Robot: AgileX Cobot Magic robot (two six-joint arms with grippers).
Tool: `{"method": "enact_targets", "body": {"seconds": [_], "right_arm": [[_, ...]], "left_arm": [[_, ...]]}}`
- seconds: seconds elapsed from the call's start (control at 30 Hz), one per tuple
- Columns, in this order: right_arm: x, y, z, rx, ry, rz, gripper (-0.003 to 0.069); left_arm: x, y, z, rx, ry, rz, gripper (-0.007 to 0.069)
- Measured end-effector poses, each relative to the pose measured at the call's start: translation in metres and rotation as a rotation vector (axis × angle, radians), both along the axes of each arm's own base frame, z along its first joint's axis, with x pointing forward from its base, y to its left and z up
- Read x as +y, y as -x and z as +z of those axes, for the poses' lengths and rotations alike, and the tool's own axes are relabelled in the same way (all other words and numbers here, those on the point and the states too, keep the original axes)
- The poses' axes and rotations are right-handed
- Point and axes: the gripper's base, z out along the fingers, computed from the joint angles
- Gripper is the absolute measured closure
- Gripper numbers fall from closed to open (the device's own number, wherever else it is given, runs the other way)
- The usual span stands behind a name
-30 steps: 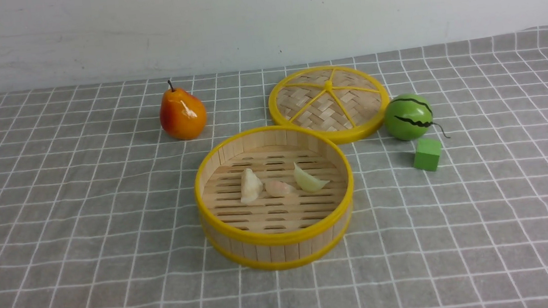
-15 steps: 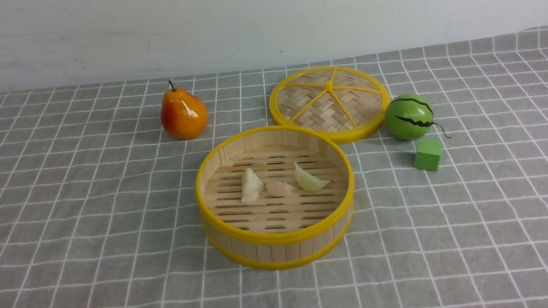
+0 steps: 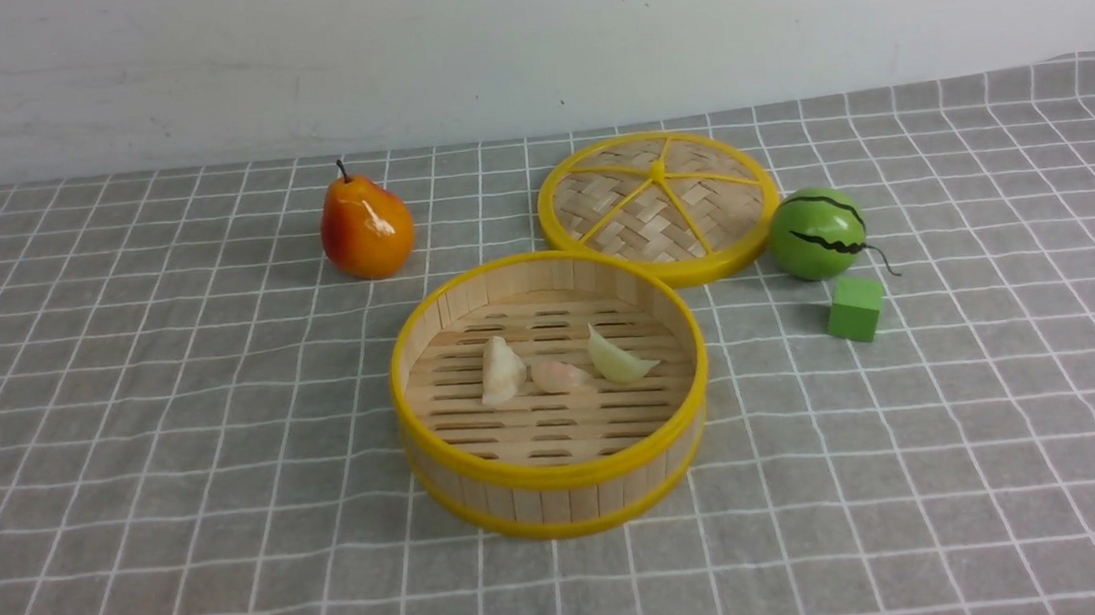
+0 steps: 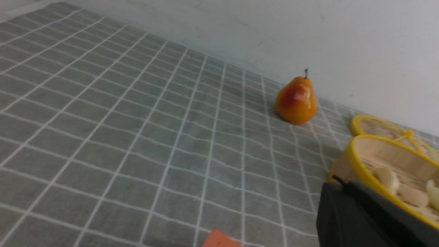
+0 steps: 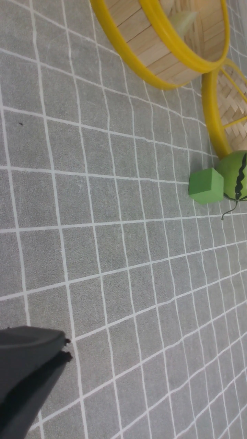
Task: Put the dumplings into the steamer on the table with the grey tablecloth.
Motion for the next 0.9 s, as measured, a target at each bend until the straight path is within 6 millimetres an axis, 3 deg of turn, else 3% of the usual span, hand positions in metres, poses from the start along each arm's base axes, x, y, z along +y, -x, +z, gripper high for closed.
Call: {"method": "enact_targets", "body": {"seconds": [0.43,0.9], "right_arm": [[0.000,0.000,0.000,0.000,0.000,0.000,0.0626],[0.000,0.000,0.000,0.000,0.000,0.000,0.0612]], "left_arm": [[0.001,0.005,-0.028,0.204,-0.145,-0.016,0.0638],[0.001,0.005,-0.030,0.218,-0.150,-0.020,0.0638]]}}
